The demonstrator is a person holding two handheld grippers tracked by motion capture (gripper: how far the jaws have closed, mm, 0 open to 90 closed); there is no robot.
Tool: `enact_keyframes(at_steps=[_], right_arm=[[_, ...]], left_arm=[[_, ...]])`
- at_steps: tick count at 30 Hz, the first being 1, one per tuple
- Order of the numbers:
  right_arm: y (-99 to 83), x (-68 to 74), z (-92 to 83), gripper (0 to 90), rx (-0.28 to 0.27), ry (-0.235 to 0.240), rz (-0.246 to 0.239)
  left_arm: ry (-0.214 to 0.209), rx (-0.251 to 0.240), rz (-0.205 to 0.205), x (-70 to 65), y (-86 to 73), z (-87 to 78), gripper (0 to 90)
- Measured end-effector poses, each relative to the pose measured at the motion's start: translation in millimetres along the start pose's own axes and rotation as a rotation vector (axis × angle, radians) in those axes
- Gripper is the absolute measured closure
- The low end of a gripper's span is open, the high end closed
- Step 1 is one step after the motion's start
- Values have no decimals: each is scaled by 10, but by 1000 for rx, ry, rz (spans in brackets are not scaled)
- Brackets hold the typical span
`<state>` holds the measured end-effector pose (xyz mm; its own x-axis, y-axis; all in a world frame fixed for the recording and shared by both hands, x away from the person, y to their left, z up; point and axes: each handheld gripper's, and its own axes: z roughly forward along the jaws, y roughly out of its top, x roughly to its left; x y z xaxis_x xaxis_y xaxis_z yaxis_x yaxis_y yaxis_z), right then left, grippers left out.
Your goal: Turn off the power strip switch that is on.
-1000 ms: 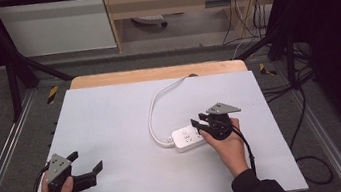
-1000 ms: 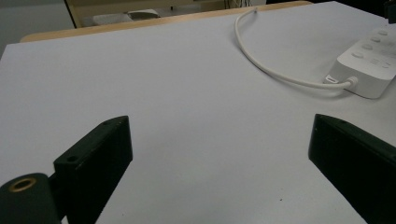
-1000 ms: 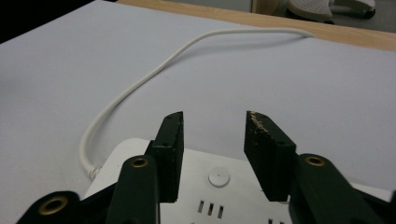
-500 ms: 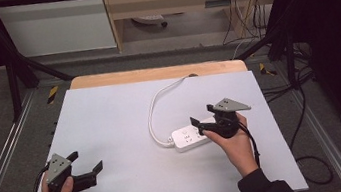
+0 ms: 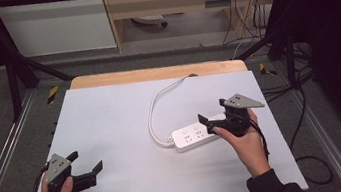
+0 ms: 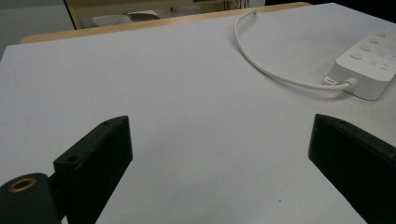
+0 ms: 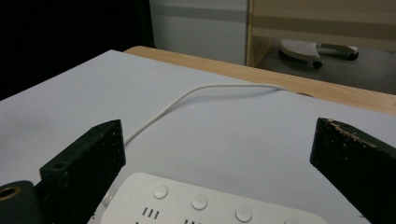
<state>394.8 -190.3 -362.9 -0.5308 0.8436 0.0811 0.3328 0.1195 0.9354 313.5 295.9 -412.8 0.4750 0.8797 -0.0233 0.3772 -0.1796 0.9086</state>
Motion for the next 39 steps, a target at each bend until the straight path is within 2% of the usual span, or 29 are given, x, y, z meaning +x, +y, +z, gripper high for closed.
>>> enact_keyframes(at_steps=[6,12,26,31,36,39], right_arm=[[1,-30,-142,34,6,-22,-29],[-25,-107,-302,26,-12,-36,-32],[-186,-332,-617,22,-35,-106,-16],[-280,-438,-704,26,-38,-125,11],[-440,-526,-726,30,2,-142,18],[-577,-582,-702,32,32,-147,40]], left_arm=[[-1,-2,2,4,3,-6,62],[-1,-6,-1,6,5,-13,62],[9,-14,-1,20,13,-34,62],[9,-15,-2,18,14,-34,62],[10,-16,-3,18,14,-35,62],[8,-13,2,19,14,-34,62]])
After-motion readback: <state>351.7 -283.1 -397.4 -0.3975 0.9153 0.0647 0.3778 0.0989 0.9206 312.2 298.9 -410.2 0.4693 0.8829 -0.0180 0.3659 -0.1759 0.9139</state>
